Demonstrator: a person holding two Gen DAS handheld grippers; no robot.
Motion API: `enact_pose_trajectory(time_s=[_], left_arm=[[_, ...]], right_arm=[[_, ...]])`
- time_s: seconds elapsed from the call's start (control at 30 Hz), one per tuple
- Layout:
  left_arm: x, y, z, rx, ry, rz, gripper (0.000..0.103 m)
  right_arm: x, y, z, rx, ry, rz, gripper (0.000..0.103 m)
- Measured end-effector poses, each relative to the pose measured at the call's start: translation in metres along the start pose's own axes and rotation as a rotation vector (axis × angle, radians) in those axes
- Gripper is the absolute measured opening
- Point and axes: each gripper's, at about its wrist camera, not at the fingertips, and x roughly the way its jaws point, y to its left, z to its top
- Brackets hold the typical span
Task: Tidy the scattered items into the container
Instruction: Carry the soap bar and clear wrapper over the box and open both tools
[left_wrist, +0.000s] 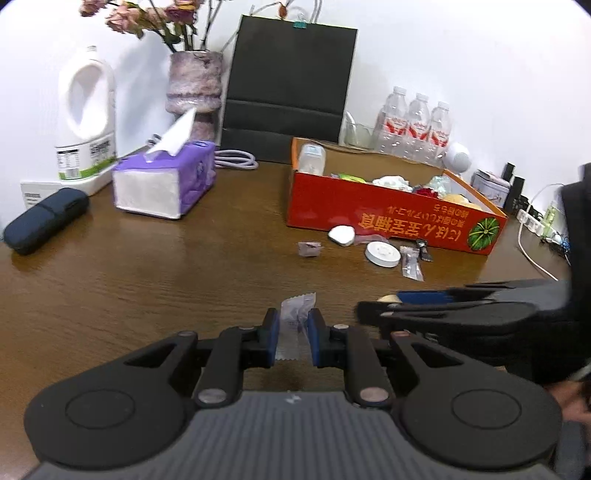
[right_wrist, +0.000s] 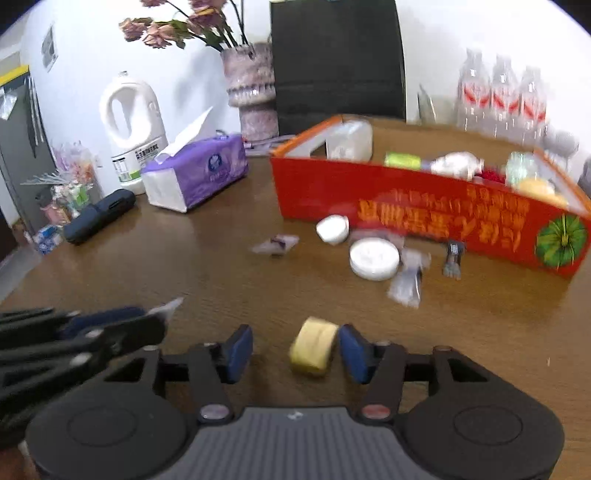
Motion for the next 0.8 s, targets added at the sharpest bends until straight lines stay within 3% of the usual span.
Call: enact_pose_trajectory(time_s=[0.13,0.23,0.47,0.6,0.8], left_arm=[[-0.008,-0.002,0.0,-0.003,0.005,0.0,0.017],[-0.017,-0.012,0.001,0.014,-0.019,-0.021,0.017],[-0.04,-0.071,-0.002,0.09,-0.135,-0.04,0.017],[-0.051,-0.093,-0.003,0.088,-0.162,-0.07,0.017],[-0.057,-0.098,-0.006,0.089,-0.166,-0.049,0.017]], right_arm=[[-0.004,0.009,-0.008,-0.06,-0.024,-0.031,0.02],[-0.023,-0.002,-0.015,-0.022,-0.03,-0.022,0.02],[-0.094,-0.041,-0.032,0.103,-0.127,-0.172,0.02],[-0.124,-0.048,-0.043,0.129,-0.172,-0.218,0.02],[-0.156,-0.046,-0.053,0.12,-0.234,-0.235,0.02]])
